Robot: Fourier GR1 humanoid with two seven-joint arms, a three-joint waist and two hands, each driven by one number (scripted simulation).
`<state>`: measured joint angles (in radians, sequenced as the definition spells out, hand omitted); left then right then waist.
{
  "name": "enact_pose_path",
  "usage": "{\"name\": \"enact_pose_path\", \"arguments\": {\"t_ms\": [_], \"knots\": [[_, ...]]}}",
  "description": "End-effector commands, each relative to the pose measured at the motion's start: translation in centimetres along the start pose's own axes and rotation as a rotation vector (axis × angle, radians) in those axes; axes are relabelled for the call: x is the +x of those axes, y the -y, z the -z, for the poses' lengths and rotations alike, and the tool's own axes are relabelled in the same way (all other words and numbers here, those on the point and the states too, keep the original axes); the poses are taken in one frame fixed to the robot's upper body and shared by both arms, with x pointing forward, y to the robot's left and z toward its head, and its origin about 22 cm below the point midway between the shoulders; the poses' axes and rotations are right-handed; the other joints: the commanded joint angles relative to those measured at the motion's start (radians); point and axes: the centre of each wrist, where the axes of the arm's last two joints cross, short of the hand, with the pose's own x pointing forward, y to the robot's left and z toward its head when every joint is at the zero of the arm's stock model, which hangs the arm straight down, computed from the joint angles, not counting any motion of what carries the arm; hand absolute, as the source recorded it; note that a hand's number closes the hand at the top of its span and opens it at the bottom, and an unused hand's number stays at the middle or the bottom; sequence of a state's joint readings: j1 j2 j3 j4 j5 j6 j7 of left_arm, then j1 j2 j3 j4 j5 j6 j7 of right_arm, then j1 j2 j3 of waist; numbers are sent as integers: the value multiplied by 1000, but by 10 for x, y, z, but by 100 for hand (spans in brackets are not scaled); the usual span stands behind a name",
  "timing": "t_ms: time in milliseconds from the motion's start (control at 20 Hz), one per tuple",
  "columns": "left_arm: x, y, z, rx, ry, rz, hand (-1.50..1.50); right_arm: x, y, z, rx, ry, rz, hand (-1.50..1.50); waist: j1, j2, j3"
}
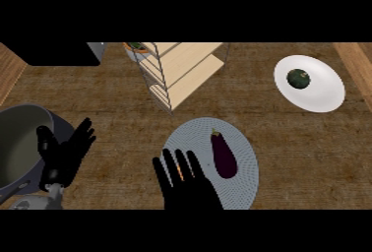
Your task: Pick the croissant from the placemat and place it in the tiered shelf
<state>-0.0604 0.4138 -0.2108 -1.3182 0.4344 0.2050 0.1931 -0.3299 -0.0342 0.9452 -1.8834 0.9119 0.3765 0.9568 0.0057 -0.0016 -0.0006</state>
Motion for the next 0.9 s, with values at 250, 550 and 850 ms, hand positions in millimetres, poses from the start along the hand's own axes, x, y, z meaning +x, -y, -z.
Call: {"name": "enact_pose_path", "arguments": {"t_ms": [250, 550, 850], "knots": [[-5, 4, -5, 6, -8, 2, 0, 9, -40, -5, 63, -129, -127, -150, -6, -1, 1], [3, 3, 11, 6, -10, 3, 0, 14, -73, 13, 6, -183, -168, -150, -3, 2, 0], [1, -2, -1, -1, -11, 12, 0, 3, -64, 22, -6, -208, -180, -150, -3, 1, 1]]}}
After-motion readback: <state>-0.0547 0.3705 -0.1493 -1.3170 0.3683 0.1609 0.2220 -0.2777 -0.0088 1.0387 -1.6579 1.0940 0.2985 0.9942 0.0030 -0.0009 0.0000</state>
